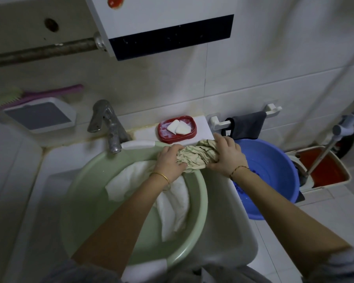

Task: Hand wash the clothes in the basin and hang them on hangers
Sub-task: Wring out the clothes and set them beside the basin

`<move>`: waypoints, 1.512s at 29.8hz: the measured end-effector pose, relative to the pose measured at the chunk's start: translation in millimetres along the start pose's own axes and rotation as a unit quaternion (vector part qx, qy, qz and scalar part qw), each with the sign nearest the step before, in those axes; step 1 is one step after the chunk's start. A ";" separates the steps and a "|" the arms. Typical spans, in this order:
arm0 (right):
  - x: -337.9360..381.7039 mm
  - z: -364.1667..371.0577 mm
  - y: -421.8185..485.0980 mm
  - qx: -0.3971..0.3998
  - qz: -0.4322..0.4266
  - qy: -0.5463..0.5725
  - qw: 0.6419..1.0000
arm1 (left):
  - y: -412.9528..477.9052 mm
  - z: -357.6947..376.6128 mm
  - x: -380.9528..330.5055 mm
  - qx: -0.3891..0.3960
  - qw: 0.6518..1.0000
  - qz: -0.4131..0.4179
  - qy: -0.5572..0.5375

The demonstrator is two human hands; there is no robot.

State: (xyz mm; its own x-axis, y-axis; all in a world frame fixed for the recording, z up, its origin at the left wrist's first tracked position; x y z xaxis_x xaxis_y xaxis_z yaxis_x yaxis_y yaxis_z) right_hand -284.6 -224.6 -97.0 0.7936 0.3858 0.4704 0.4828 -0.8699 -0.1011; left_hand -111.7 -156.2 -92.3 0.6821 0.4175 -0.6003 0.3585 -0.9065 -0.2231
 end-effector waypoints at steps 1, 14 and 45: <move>0.8 0.9 -0.4 0.004 -0.002 0.006 1.000 | -0.8 -0.3 -0.6 0.001 1.000 0.002 -0.005; 1.8 2.9 -6.1 0.027 0.019 0.000 0.999 | -1.1 -6.1 3.6 0.001 1.000 -0.010 -0.010; 143.0 102.3 -61.8 0.196 -0.148 -0.057 0.968 | -72.9 22.5 118.4 0.226 0.854 -0.005 0.468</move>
State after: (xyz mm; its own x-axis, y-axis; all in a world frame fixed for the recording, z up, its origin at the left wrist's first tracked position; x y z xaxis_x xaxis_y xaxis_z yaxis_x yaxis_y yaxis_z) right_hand -163.1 -84.1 -113.1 0.6235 0.6515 0.4322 0.7812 -0.5413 -0.3110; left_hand -71.4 -42.0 -164.4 0.9670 0.1018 0.2337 0.2296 -0.7458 -0.6254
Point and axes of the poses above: each hand's wrist, its own y-axis towards the middle knuckle, its own z-axis out of the palm, x = y × z, the point moved 9 cm from there along y, towards the middle knuckle, and after that the axes turned 8 degrees about -z, right-handed, at the moved point
